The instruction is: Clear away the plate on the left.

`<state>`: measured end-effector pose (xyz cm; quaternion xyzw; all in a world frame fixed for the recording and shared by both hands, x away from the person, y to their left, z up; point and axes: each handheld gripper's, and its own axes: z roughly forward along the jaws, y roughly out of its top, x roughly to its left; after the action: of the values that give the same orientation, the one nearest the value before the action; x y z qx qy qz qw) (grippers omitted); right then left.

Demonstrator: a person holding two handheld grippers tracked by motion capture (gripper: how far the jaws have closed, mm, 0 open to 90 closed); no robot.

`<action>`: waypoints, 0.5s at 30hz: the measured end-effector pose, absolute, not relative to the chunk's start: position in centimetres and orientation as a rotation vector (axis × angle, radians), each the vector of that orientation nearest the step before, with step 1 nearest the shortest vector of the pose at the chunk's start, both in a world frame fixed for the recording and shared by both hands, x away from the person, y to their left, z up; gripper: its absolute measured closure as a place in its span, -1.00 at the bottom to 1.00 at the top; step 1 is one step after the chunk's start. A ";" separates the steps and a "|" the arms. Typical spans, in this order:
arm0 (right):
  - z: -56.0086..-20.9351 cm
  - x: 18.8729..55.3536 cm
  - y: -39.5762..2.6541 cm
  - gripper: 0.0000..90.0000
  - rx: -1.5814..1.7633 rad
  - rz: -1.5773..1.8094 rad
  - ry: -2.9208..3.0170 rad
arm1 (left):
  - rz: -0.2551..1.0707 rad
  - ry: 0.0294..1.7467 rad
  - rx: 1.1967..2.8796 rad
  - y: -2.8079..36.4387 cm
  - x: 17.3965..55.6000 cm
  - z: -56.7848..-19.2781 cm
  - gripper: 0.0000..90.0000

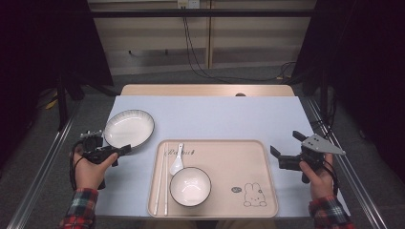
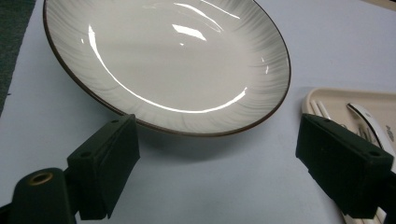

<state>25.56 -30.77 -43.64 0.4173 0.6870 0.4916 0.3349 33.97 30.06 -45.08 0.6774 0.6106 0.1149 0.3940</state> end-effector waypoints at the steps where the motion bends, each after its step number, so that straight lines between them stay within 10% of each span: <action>1: -43.7 25.6 -30.8 -0.99 1.092 1.282 1.795 | 0.303 1.560 1.717 30.1 34.1 -45.1 -0.70; 15: -43.7 25.6 -30.7 -0.99 1.088 1.282 1.796 | 0.325 1.640 1.672 31.2 35.3 -46.1 -0.69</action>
<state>25.57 -30.75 -43.67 0.4168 0.6882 0.4910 0.3340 35.33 31.22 -46.12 0.6543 0.6421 0.1273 0.3788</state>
